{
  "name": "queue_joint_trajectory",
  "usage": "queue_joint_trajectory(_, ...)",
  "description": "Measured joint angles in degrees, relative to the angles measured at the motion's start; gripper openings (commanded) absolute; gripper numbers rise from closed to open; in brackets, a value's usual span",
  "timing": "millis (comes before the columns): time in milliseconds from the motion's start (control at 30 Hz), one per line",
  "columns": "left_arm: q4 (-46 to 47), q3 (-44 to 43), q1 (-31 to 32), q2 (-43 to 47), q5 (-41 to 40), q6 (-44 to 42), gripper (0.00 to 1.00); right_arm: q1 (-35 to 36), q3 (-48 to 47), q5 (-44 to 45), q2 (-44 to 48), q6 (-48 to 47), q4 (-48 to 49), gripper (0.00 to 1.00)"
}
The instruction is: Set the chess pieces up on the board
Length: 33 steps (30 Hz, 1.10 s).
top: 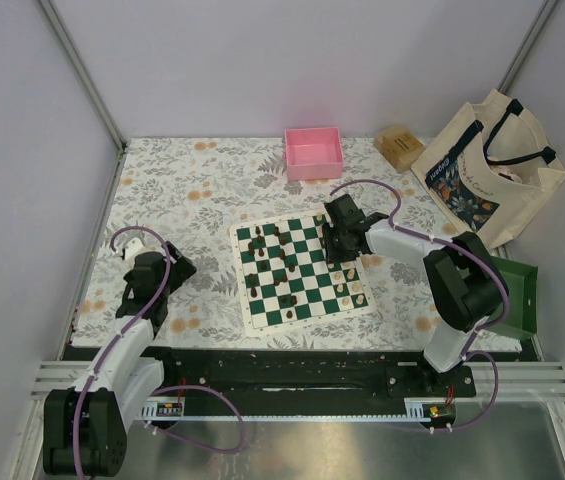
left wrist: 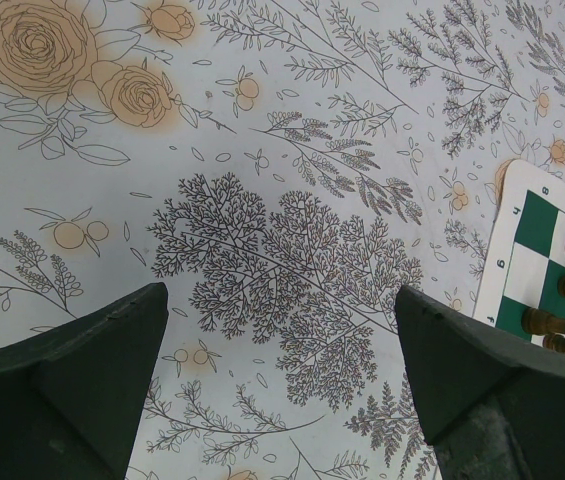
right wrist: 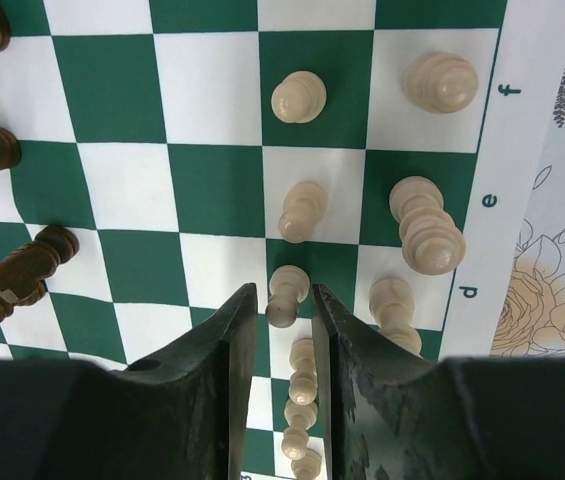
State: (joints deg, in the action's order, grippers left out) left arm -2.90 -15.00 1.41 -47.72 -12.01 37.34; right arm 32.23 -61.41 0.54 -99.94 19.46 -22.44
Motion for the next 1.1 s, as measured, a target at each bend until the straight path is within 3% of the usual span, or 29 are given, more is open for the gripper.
queue_joint_trajectory(367, 0.0, 0.0, 0.0, 0.0, 0.0, 0.0, 0.99, 0.0, -0.07, -0.02, 0.0, -0.42, -1.27, 0.25)
queue_joint_trajectory(1100, 0.0, 0.0, 0.0, 0.0, 0.0, 0.0, 0.99, 0.0, -0.07, 0.79, 0.59, -0.85, -1.97, 0.22)
